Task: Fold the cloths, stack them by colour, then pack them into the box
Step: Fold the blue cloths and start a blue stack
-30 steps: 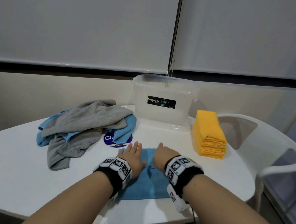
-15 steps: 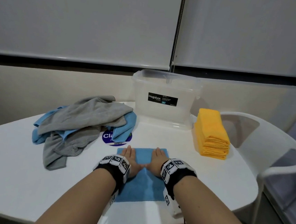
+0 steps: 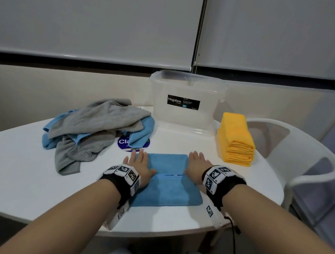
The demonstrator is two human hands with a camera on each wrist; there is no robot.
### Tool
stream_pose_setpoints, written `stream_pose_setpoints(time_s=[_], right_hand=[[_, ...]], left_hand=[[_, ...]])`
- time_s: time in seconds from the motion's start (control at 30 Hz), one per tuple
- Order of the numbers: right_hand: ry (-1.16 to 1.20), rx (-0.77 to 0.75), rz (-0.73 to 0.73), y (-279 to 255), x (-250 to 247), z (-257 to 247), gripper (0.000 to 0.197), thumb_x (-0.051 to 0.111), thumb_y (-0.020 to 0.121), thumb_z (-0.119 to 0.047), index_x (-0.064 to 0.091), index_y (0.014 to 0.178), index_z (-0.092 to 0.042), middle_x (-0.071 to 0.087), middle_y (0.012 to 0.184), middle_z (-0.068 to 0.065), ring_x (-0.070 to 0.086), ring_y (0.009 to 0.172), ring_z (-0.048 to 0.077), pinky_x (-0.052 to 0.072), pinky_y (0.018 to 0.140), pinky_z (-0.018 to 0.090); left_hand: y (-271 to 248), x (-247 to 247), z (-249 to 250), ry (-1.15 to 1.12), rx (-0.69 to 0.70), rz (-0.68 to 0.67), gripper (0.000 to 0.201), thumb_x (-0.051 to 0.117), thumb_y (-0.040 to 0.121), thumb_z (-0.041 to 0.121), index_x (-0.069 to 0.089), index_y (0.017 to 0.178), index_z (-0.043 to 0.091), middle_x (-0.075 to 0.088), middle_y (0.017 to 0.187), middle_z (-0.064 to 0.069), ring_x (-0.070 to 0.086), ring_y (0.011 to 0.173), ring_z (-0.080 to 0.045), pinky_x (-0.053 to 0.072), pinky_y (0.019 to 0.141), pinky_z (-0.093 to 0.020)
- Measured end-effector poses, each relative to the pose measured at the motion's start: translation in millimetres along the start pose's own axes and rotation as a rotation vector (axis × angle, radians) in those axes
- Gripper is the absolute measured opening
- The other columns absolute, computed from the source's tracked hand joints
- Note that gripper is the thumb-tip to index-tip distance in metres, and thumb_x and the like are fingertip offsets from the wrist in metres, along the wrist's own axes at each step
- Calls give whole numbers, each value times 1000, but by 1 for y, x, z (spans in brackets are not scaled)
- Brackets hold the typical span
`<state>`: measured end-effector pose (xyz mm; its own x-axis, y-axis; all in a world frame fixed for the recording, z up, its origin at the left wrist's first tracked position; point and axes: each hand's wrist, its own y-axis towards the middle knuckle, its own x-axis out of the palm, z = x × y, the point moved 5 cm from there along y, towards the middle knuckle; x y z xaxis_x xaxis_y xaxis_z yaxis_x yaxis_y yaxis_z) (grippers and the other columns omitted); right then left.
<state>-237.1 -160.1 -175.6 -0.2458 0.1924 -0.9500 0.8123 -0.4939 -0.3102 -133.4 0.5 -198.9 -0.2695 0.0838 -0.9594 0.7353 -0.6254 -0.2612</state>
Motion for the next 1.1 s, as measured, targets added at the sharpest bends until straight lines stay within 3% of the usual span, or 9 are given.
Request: stream_pose_setpoints(time_s=[0.17, 0.37, 0.47, 0.53, 0.63, 0.73, 0.8, 0.93, 1.1], right_hand=[[-11, -288, -128, -50, 9, -34, 74, 34, 101, -42, -4, 151, -2, -7, 160, 14, -5, 148, 27, 5, 120, 37], [-60, -258, -181, -57, 36, -23, 73, 29, 102, -43, -7, 150, -1, -10, 159, 14, -8, 148, 24, 5, 121, 38], [-118, -247, -162, -63, 38, -14, 71, 22, 102, -46, -8, 151, -3, -12, 159, 12, -9, 148, 22, 5, 121, 39], [-180, -249, -127, -66, 39, -10, 70, 18, 102, -47, -10, 151, -5, -15, 159, 10, -12, 147, 21, 1, 120, 38], [-230, -307, -46, -73, 36, -12, 69, 19, 102, -45, -11, 150, -6, -17, 159, 9, -15, 147, 20, -3, 120, 36], [-220, -405, -36, -80, 34, -21, 76, 29, 99, -46, -10, 151, -7, -15, 159, 9, -12, 147, 20, -4, 119, 34], [-224, -400, -82, -79, 34, -22, 79, 35, 96, -42, -9, 151, -7, -13, 159, 10, -10, 148, 21, -3, 119, 33], [-131, -335, -115, -75, 30, -21, 67, 35, 97, -13, -3, 152, -7, -7, 160, 9, -1, 148, 21, 5, 120, 31], [-4, -283, -120, -76, 8, -20, 52, 35, 92, -2, 37, 144, -14, 44, 141, 12, 47, 125, 30, 39, 102, 33]], left_hand=[[-41, 5, 48, 96, 274, -54, 80, 29, 97, 56, -6, 152, 10, -13, 160, -7, -9, 148, -23, 2, 120, -43], [-55, 25, 36, 156, 291, -173, 100, 38, 87, 71, -14, 151, 14, -19, 159, -3, -13, 147, -22, 0, 119, -43], [-60, 24, 13, 218, 293, -163, 127, 4, 53, 96, -18, 150, 17, -22, 158, -3, -14, 147, -21, -1, 119, -41], [-63, 23, 1, 257, 306, -165, 139, -16, 33, 93, -19, 150, 18, -23, 157, -3, -14, 147, -19, -1, 119, -41], [-67, 22, -8, 279, 306, -112, 124, -20, 49, 88, -16, 150, 16, -20, 158, -2, -13, 147, -16, -5, 119, -41], [-70, 22, -7, 331, 290, -54, 79, 10, 92, 63, -13, 151, 15, -16, 159, -2, -14, 147, -16, -8, 119, -44], [-71, 19, -4, 319, 275, -79, 72, 21, 97, 46, -12, 152, 14, -16, 159, -3, -13, 147, -16, -8, 119, -44], [-67, 15, -3, 233, 258, -146, 68, 24, 99, 39, -11, 152, 15, -16, 159, -3, -10, 148, -16, -3, 120, -43], [-69, -10, -2, -64, 265, -243, 53, 25, 103, 27, 14, 153, 14, 3, 161, -3, 6, 148, -16, 4, 119, -30]])
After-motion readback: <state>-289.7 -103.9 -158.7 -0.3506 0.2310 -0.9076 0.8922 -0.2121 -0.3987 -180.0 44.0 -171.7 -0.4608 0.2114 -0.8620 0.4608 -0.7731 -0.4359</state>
